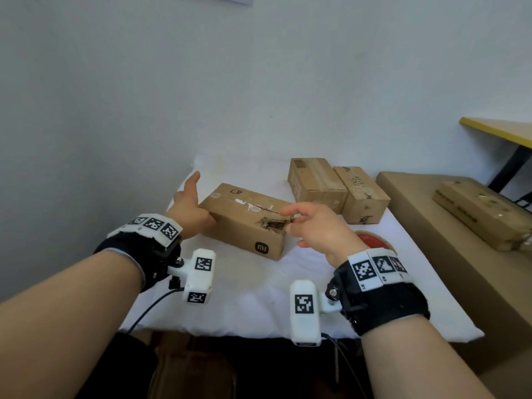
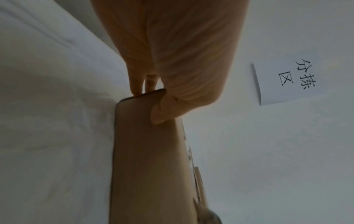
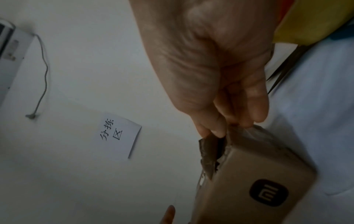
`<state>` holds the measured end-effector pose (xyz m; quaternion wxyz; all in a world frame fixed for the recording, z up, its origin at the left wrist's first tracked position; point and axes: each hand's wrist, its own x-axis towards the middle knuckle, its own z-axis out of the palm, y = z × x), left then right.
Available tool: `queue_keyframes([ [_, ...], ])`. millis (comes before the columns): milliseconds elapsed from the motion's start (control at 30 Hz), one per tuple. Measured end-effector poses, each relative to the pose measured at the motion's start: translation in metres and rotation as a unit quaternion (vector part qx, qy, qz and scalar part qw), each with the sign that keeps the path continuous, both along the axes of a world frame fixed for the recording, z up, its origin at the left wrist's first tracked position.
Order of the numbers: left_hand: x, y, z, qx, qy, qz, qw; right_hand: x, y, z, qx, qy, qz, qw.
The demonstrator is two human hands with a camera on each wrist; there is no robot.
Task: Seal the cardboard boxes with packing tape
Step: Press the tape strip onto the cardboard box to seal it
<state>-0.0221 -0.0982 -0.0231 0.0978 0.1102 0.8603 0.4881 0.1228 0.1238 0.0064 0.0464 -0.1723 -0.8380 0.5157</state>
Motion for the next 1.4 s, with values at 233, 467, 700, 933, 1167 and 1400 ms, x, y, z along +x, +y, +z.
queue_keyframes([
  [233,0.015,0.021,-0.019,-0.013,0.03,0.106,0.994,-0.012,0.0,-0.013,0.12,0.034,-0.018,0.992],
  [467,0.023,0.038,-0.022,0.071,0.001,-0.038,0.997,-0.022,-0.009,-0.014,0.2,0.068,0.016,0.977],
  [700,0.021,0.039,-0.031,0.173,-0.089,-0.065,0.979,-0.017,-0.009,-0.014,0.182,0.074,0.062,0.979],
  [933,0.024,0.043,-0.028,0.193,-0.12,-0.053,0.972,-0.021,-0.009,-0.018,0.199,0.063,0.093,0.974],
  [1167,0.022,0.049,-0.031,0.176,-0.113,-0.034,0.977,-0.02,-0.01,-0.018,0.213,0.054,0.121,0.968],
  [1400,0.025,0.051,-0.032,0.16,-0.095,-0.032,0.982,-0.02,-0.007,-0.025,0.197,0.059,0.128,0.97],
])
